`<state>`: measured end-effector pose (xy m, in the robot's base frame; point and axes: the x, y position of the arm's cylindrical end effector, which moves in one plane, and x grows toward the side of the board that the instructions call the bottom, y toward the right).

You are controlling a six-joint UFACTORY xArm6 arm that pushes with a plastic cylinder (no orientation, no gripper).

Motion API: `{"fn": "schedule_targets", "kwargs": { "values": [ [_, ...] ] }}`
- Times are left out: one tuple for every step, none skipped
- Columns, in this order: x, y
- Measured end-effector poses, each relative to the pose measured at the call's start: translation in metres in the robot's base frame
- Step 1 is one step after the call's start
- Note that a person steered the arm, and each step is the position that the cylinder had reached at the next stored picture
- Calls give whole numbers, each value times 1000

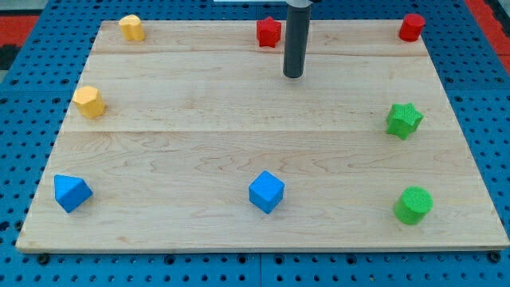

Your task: Move the red circle to the top vertical of green star

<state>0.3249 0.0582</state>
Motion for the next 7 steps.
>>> {"fn": "schedule_targets", "kwargs": {
  "values": [
    [7,0],
    [22,47],
    [0,159],
    [-54,281],
    [-58,286],
    [-133,286],
    [-125,272]
  ]
}}
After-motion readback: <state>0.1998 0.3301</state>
